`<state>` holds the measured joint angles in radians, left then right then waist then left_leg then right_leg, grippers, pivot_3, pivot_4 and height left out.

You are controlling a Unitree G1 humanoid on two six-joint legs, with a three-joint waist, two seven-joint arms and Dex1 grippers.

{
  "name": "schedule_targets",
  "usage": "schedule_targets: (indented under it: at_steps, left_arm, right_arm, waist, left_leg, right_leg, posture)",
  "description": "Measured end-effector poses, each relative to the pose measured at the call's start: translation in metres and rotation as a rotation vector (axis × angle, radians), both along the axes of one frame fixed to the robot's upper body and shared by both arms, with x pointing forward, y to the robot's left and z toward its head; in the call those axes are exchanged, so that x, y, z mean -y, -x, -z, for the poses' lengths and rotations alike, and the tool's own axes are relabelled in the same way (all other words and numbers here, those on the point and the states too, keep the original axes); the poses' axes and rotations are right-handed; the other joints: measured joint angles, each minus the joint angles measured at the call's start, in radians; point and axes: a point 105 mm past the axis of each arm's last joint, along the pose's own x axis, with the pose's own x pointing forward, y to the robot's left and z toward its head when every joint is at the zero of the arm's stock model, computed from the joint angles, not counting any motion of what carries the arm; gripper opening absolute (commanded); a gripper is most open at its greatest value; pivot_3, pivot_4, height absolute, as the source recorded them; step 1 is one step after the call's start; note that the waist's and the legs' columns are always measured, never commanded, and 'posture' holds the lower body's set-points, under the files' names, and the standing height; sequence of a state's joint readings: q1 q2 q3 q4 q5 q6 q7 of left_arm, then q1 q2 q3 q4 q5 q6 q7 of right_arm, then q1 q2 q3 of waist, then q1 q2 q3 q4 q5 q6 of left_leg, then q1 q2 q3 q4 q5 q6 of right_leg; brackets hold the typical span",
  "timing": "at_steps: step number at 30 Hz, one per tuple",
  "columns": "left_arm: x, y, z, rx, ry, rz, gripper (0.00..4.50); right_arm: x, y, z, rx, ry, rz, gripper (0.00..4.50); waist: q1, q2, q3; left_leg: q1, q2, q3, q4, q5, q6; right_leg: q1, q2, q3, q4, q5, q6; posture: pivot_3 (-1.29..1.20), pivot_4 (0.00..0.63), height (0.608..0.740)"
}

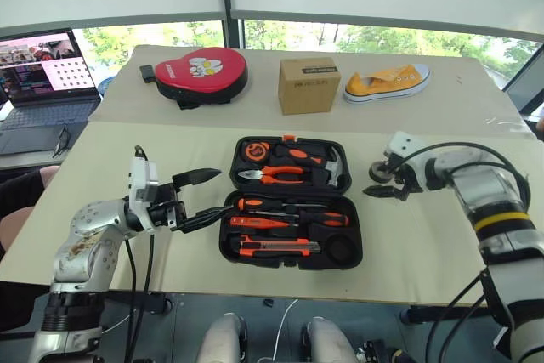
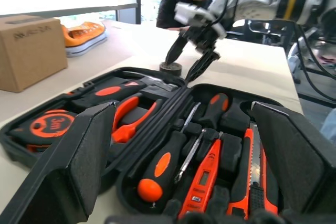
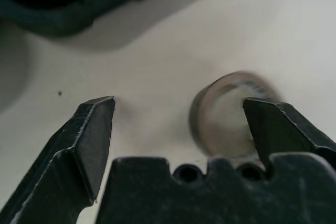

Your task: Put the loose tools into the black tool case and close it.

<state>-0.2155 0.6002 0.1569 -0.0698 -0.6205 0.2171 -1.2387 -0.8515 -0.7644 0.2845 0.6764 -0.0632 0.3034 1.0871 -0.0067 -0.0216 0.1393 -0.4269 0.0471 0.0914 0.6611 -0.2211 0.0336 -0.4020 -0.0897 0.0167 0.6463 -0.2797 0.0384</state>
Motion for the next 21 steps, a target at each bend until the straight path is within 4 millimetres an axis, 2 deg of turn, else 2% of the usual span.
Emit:
schedule_targets:
  at_steps: [2, 5, 7, 9, 12, 14, 16, 18, 20, 21]
  left_arm:
    - [-0.001, 0.001, 0.001, -0.004, -0.002, 0.000, 4.50]
    - [-0.001, 0.003, 0.004, -0.015, -0.005, 0.005, 4.50]
    - [-0.001, 0.005, 0.004, -0.011, -0.011, 0.016, 4.50]
    - [-0.002, 0.006, 0.004, -0.001, -0.025, 0.032, 4.50]
    - [0.000, 0.011, 0.004, 0.019, -0.055, 0.074, 4.50]
    - [0.003, 0.015, 0.005, 0.025, -0.080, 0.112, 4.50]
    - [0.003, 0.021, 0.008, 0.034, -0.113, 0.142, 4.50]
    - [0.003, 0.026, 0.011, 0.037, -0.137, 0.171, 4.50]
    - [0.000, 0.033, 0.017, 0.024, -0.166, 0.194, 4.50]
    - [-0.002, 0.037, 0.021, 0.019, -0.183, 0.206, 4.50]
  right_arm:
    - [0.001, -0.002, 0.000, -0.005, 0.015, 0.009, 2.26]
    - [-0.002, -0.003, 0.003, -0.016, 0.022, -0.007, 1.38]
    - [-0.005, -0.003, 0.003, -0.020, 0.022, -0.023, 0.56]
    - [-0.005, -0.002, 0.003, -0.022, 0.022, -0.039, 0.05]
    - [-0.007, 0.001, -0.001, -0.025, 0.007, -0.081, 0.05]
    - [-0.009, 0.004, -0.013, -0.005, -0.025, -0.123, 0.05]
    - [-0.022, 0.016, -0.036, 0.013, -0.097, -0.240, 0.05]
    - [-0.036, 0.037, -0.056, -0.001, -0.171, -0.347, 0.05]
    - [-0.055, 0.066, -0.061, -0.085, -0.242, -0.438, 0.05]
    - [-0.069, 0.088, -0.060, -0.157, -0.276, -0.499, 0.05]
  waist:
    - [-0.004, 0.000, 0.000]
    - [-0.006, 0.000, 0.000]
    - [-0.006, 0.000, 0.000]
    - [-0.006, 0.000, 0.000]
    - [-0.006, 0.000, 0.000]
    - [-0.006, 0.001, 0.001]
    - [-0.006, 0.002, 0.001]
    - [-0.005, 0.002, 0.001]
    - [-0.005, 0.002, 0.001]
    - [-0.004, 0.002, 0.001]
  left_leg:
    - [0.000, 0.000, 0.000, 0.000, 0.000, 0.000]
    - [0.001, 0.000, 0.000, 0.000, 0.000, 0.000]
    - [0.001, 0.000, 0.000, 0.000, 0.000, -0.001]
    - [0.001, 0.000, 0.000, 0.000, 0.000, -0.001]
    - [0.001, 0.000, 0.000, 0.000, 0.000, -0.001]
    - [0.000, 0.000, 0.000, 0.000, 0.000, -0.001]
    - [0.000, 0.001, 0.000, 0.000, 0.000, -0.001]
    - [0.000, 0.002, 0.000, 0.000, 0.000, -0.001]
    - [0.001, 0.003, -0.001, -0.001, 0.000, 0.000]
    - [0.000, 0.003, -0.002, -0.001, 0.000, 0.000]
  right_leg:
    - [0.000, 0.001, 0.000, 0.000, 0.000, 0.000]
    - [0.000, 0.001, 0.000, 0.001, 0.000, 0.000]
    - [0.000, 0.001, 0.000, 0.001, 0.000, 0.000]
    - [0.000, 0.001, 0.000, 0.001, 0.000, 0.000]
    - [0.000, 0.001, 0.000, 0.001, 0.000, 0.000]
    - [-0.001, 0.001, 0.000, 0.001, 0.000, 0.000]
    - [-0.001, 0.001, 0.000, 0.001, 0.000, 0.000]
    - [-0.001, 0.002, -0.001, 0.001, 0.000, 0.000]
    - [0.000, 0.001, -0.001, 0.002, 0.000, 0.000]
    - [-0.001, 0.001, -0.002, 0.002, 0.000, 0.000]
  posture:
    - [0.00, 0.150, 0.740]
    - [0.00, 0.150, 0.740]
    - [0.00, 0.150, 0.740]
    - [0.00, 0.150, 0.740]
    - [0.00, 0.150, 0.740]
    - [0.00, 0.150, 0.740]
    - [0.00, 0.150, 0.740]
    - [0.00, 0.150, 0.740]
    - [0.00, 0.150, 0.740]
    - [0.00, 0.150, 0.740]
